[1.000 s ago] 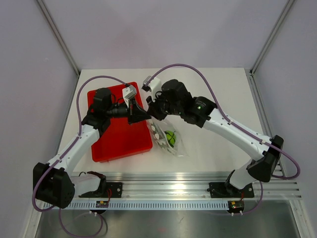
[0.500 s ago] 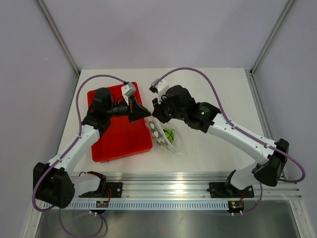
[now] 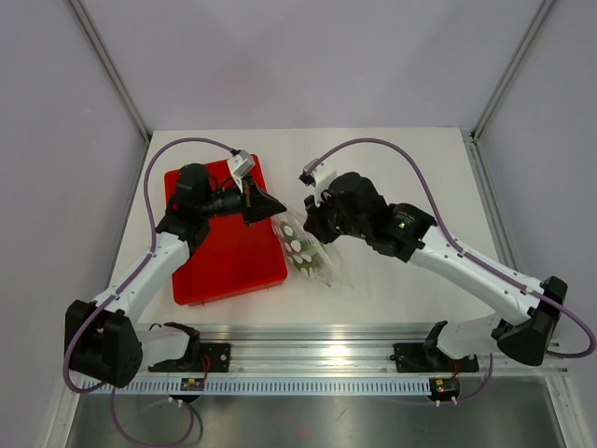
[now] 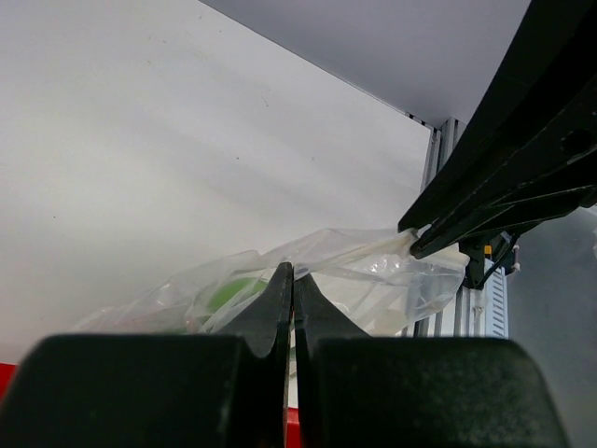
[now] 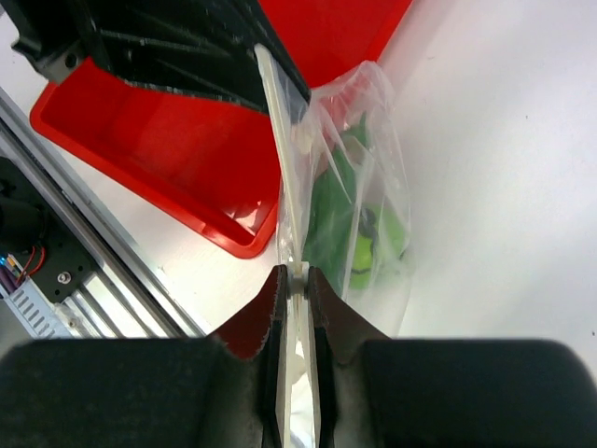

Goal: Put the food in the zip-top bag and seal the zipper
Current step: Zip the zipper food storage bag at the center of the board.

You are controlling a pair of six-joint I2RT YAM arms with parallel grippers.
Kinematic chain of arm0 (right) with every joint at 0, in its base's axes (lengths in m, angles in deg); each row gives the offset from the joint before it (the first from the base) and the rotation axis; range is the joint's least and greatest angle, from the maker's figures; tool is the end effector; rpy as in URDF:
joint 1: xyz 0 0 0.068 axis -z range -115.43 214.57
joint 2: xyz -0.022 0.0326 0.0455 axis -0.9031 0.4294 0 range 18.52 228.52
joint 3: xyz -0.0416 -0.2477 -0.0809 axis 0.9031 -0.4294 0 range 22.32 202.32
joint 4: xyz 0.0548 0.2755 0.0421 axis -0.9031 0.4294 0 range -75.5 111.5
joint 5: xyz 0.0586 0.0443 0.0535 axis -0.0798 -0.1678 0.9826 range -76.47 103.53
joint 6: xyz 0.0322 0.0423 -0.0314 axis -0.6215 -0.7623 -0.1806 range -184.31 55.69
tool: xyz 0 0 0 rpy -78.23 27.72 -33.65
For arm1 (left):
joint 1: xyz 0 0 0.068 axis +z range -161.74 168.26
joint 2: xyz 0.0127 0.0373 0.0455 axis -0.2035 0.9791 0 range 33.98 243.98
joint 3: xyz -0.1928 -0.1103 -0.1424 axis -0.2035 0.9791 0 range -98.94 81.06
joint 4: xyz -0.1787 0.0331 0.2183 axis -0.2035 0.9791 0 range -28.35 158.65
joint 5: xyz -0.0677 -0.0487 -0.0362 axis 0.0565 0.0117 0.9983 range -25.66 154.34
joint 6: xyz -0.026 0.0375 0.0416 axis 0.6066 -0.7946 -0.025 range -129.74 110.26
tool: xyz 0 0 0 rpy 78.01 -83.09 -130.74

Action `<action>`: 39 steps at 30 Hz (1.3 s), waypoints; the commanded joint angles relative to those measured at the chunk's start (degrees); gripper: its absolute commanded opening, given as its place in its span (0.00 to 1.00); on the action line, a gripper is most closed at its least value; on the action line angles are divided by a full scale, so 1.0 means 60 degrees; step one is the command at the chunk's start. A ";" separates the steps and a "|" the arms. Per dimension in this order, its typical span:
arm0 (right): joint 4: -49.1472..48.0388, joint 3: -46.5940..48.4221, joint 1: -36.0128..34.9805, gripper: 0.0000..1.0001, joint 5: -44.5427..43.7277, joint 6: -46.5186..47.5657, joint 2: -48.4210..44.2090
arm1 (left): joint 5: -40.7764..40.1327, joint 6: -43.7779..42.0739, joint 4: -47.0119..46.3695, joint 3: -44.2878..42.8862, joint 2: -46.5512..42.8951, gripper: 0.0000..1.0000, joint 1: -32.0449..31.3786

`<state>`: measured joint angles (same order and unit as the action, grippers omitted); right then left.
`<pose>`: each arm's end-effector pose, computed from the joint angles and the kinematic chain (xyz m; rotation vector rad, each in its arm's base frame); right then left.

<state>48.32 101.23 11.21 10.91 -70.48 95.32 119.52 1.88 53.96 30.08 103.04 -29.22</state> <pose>0.1992 0.2642 0.3681 -0.8455 2.0051 0.5593 0.2768 -0.1272 0.3069 0.8144 1.6366 -1.1986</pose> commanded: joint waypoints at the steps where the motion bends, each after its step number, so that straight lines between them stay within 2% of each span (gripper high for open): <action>1: 0.0808 -0.0290 -0.0086 0.00 -0.0311 -0.0245 -0.0523 | -0.0729 0.0246 -0.1062 -0.0278 0.0106 0.00 0.0173; 11: 0.1481 -0.1081 -0.0086 0.00 -0.1014 -0.0597 -0.1577 | -0.1476 0.0349 -0.0961 -0.0527 0.0312 0.00 0.0275; 25: 0.2170 -0.2531 -0.0086 0.00 -0.1454 -0.1534 -0.3204 | -0.1828 0.0700 -0.0873 -0.0936 0.0517 0.00 0.1125; 30: 0.2390 -0.2678 -0.0100 0.00 -0.1601 -0.1856 -0.3570 | -0.2077 0.1094 -0.1018 -0.1141 0.0838 0.00 0.1155; 36: 0.2083 -0.2665 -0.0086 0.00 -0.1688 -0.1871 -0.3600 | -0.1711 0.1886 -0.1751 -0.1156 0.1073 0.00 0.1125; 39: 0.1981 -0.2459 -0.0100 0.00 -0.2550 -0.1710 -0.3556 | -0.1740 0.2091 -0.1926 -0.1259 0.1205 0.00 0.0965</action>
<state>58.27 85.56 11.12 1.06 -81.02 74.53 111.89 11.95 49.29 25.99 109.51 -23.53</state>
